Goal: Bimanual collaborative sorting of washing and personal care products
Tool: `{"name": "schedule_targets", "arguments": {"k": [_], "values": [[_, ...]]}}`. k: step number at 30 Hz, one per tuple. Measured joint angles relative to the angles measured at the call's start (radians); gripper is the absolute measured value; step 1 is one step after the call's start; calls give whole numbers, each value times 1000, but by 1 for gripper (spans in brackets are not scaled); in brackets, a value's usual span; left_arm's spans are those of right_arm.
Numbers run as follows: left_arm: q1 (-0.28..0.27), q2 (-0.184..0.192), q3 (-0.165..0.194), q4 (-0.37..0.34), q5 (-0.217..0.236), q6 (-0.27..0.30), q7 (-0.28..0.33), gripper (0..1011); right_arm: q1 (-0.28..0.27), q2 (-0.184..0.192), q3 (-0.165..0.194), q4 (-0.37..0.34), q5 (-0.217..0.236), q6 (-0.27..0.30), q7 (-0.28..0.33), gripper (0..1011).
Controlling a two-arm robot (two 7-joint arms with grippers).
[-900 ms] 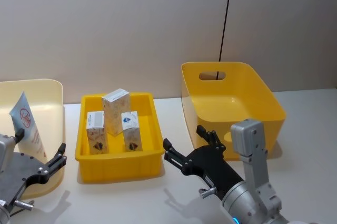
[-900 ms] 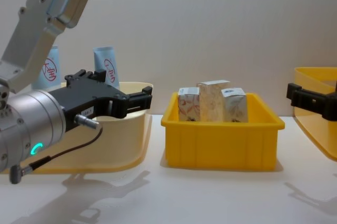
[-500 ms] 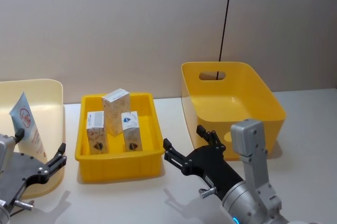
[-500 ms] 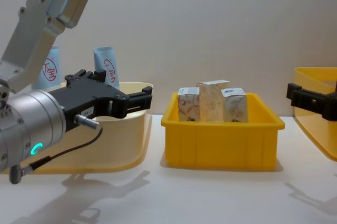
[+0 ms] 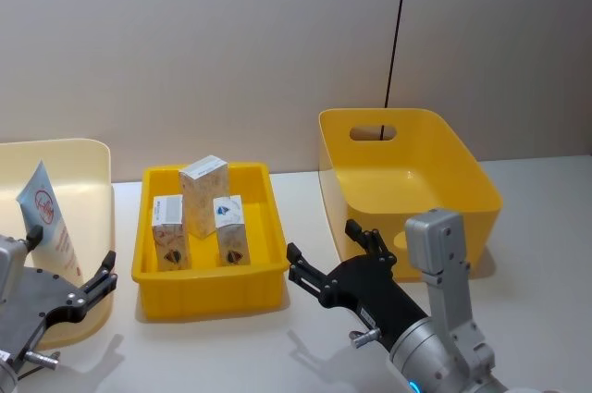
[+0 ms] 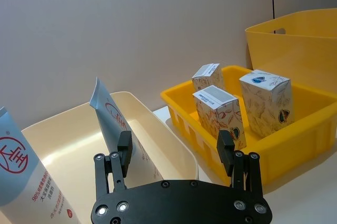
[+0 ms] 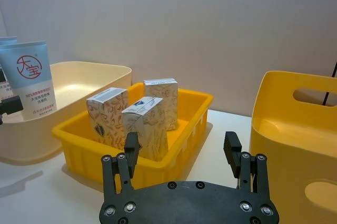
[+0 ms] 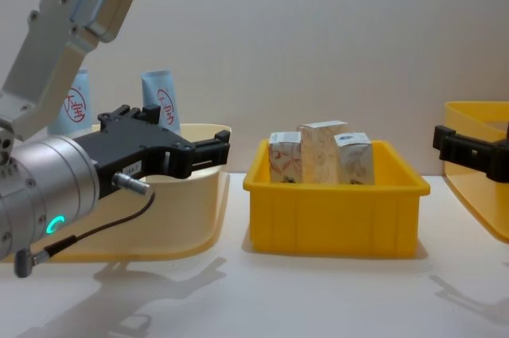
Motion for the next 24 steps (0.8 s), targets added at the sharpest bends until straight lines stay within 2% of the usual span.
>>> {"name": "schedule_targets", "arguments": {"k": [24], "values": [[0, 0, 0, 0, 0, 0, 0, 1003, 0, 0, 0, 0, 0, 0, 0, 1004]]}}
